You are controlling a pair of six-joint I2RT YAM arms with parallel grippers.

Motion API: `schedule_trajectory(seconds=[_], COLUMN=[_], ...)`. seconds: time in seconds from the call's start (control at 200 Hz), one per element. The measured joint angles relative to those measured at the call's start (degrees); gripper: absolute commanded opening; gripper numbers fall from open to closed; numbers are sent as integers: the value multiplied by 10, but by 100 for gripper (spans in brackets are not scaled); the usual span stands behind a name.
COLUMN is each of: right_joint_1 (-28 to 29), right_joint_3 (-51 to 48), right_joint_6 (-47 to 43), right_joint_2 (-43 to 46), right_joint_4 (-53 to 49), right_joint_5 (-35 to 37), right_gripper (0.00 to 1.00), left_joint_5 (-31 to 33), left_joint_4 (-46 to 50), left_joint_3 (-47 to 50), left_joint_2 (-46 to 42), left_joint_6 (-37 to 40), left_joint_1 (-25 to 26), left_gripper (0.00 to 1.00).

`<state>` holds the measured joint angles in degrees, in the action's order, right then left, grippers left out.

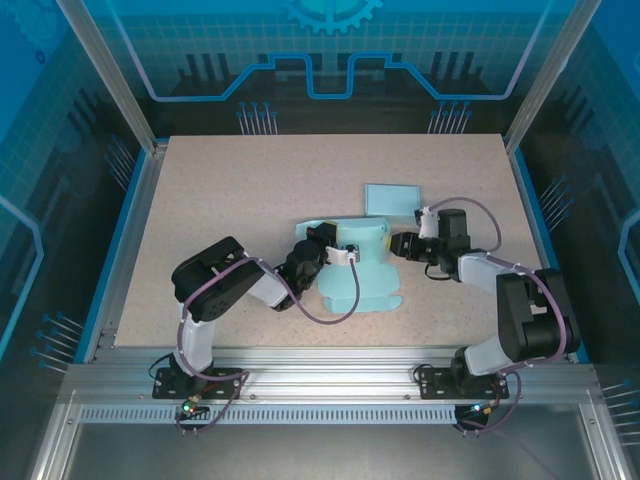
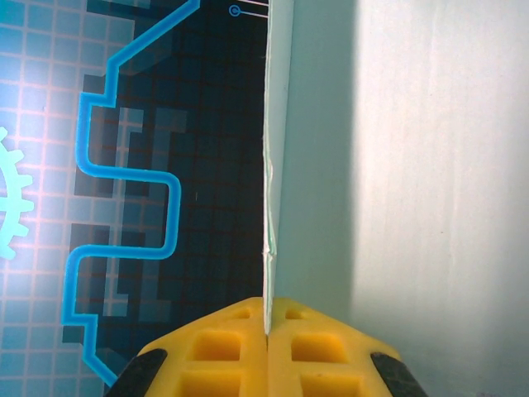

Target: Fold the paper box

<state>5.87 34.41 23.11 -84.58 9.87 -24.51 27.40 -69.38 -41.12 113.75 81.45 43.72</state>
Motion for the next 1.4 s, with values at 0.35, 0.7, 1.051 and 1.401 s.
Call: schedule_trajectory(seconds=[0.35,0.7,1.051,1.401], right_joint_1=[28,77,142,167], right_joint_3=[2,41,81,80], right_joint_6=[-1,-2,-34,-44], right_joint_2=[-1,-42,-90,-94], right_joint_4=[1,1,18,27], right_joint_5=[19,88,256,350], right_gripper=[49,45,16,8], left_joint_5=[3,9,17,19], left_joint_4=[-17,-36,-47,-40], left_joint_3=[0,0,0,1], left_joint_2=[7,11,13,-10], left_joint_6=[15,30,31,-27], left_joint_1=[1,4,6,19], left_gripper=[0,0,0,96])
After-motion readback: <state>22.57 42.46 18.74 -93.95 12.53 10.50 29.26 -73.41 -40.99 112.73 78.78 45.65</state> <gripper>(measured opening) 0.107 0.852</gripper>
